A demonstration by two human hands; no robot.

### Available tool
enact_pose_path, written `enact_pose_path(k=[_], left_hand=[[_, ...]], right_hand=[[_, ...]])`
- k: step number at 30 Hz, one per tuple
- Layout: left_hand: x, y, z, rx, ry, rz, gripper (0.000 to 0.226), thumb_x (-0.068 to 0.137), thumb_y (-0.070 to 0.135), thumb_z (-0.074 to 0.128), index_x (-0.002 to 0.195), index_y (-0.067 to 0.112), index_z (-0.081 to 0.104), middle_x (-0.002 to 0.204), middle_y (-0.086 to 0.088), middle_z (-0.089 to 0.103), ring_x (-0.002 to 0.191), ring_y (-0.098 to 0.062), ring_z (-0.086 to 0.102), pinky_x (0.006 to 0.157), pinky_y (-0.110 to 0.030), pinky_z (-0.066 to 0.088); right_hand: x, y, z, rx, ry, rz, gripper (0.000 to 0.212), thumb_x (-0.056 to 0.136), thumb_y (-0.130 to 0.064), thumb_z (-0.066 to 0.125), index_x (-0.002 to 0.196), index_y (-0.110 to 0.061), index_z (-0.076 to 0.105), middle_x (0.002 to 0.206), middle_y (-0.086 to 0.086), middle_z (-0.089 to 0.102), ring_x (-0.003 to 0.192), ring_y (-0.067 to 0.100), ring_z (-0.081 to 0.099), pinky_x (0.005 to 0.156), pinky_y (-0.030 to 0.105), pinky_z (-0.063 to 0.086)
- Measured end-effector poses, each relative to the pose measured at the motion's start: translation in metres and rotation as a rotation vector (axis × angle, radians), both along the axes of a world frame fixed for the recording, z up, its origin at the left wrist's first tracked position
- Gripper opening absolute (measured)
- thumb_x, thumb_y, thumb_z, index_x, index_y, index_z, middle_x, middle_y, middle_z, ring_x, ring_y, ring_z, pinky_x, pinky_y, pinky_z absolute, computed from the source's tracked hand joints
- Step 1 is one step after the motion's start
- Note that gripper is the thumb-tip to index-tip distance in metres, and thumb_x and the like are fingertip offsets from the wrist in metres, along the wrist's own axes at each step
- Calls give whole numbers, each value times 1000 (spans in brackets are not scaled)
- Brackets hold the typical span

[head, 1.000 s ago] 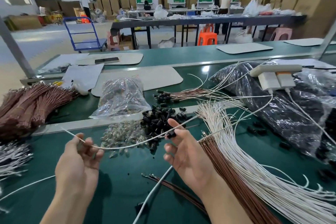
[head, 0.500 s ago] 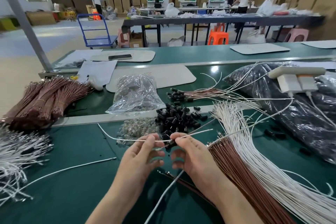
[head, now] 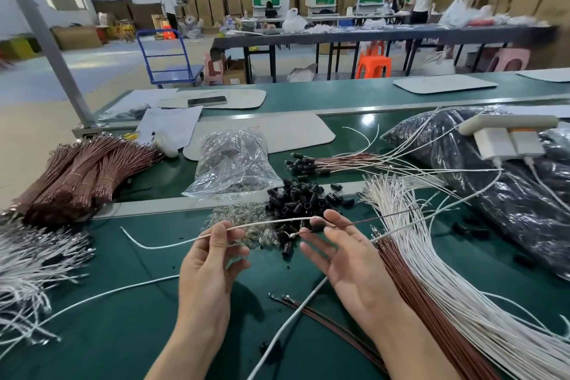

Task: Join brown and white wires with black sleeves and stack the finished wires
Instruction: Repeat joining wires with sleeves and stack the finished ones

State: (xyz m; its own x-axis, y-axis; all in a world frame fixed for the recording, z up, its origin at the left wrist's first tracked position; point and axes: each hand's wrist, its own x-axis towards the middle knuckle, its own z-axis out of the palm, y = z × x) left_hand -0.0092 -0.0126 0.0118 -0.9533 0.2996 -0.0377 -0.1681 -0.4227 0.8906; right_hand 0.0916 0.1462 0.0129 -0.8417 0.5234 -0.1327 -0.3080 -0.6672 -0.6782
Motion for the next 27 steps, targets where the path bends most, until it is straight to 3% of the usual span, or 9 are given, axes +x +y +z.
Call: enact_pose_path(k=[9, 15, 27], left_hand=[[-3, -2, -3, -6, 16, 14, 20, 91, 34, 56, 96, 15, 63, 83, -1, 74, 61, -10, 63, 53, -22, 54], [-6, -3, -6, -70, 43, 69, 20, 104, 26, 48, 96, 14, 62, 82, 0, 73, 61, -11, 62, 53, -22, 53], [-6, -2, -9, -156, 91, 77, 20, 106, 23, 47, 98, 12, 62, 80, 1, 72, 60, -9, 61, 51, -21, 52]], right_hand=[[1, 3, 3, -146, 51, -19, 24, 95, 7, 49, 104, -10, 63, 108, 16, 74, 94, 32, 74, 75, 38, 62], [1, 4, 2, -153, 81, -21, 27, 80, 2, 60, 102, -12, 65, 110, 14, 74, 95, 32, 74, 77, 39, 61], [2, 4, -1, -108, 87, 10, 27, 80, 1, 62, 100, -17, 67, 117, 10, 73, 97, 29, 74, 76, 37, 61]])
